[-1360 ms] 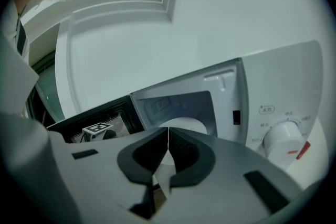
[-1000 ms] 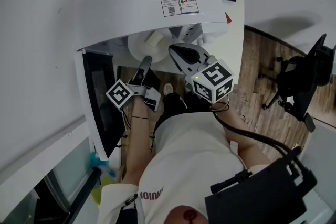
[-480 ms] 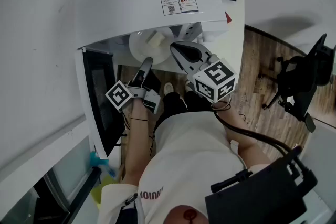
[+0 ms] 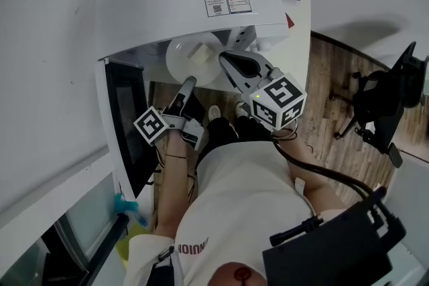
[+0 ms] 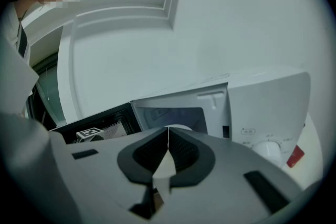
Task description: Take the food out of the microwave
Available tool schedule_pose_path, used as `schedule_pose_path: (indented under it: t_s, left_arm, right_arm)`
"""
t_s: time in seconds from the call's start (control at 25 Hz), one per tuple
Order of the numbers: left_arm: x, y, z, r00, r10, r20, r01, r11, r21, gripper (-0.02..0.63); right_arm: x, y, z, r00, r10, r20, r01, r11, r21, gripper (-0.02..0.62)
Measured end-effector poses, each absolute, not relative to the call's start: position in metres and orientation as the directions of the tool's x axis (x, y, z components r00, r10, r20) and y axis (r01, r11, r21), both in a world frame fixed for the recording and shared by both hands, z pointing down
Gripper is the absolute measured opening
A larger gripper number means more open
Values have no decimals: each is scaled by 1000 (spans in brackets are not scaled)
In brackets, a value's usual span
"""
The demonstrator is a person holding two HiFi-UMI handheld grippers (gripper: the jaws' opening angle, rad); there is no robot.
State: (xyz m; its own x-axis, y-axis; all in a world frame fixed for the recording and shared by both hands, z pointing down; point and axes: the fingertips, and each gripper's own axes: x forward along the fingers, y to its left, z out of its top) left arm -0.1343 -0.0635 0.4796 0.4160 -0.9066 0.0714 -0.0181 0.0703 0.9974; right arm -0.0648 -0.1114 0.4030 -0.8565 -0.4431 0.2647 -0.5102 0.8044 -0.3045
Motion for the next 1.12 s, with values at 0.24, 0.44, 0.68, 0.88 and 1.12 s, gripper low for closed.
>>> schedule_pose_path:
  t_s: [0.24,0.44,0.68,0.88,1.12]
  left_arm:
    - [-131,-59,475,438,-897,63,-18,62,998,25]
    - [-123,-53,469,458,-887,65,-28,59,998,25]
    - [-115,-50,465,473,-879,58,-24,53,998,25]
    - [-111,-47,461,479,-876,55,-20,52,998,25]
    - [-106,-42,452,482,-875,50,-27,42,999,25]
  right_arm:
    - [-57,-114,399,-850,-461,253,-522,796,-304,21]
    - [-52,-115,395,-850,-466,245,-524,792,-312,21]
    - [-50,-115,391,-849,-473,236,-527,793,-306,21]
    - [-47,-115,388,-847,-480,230,-531,790,-306,21]
    - [-38,-117,384,-839,-497,222,-544,781,-307,21]
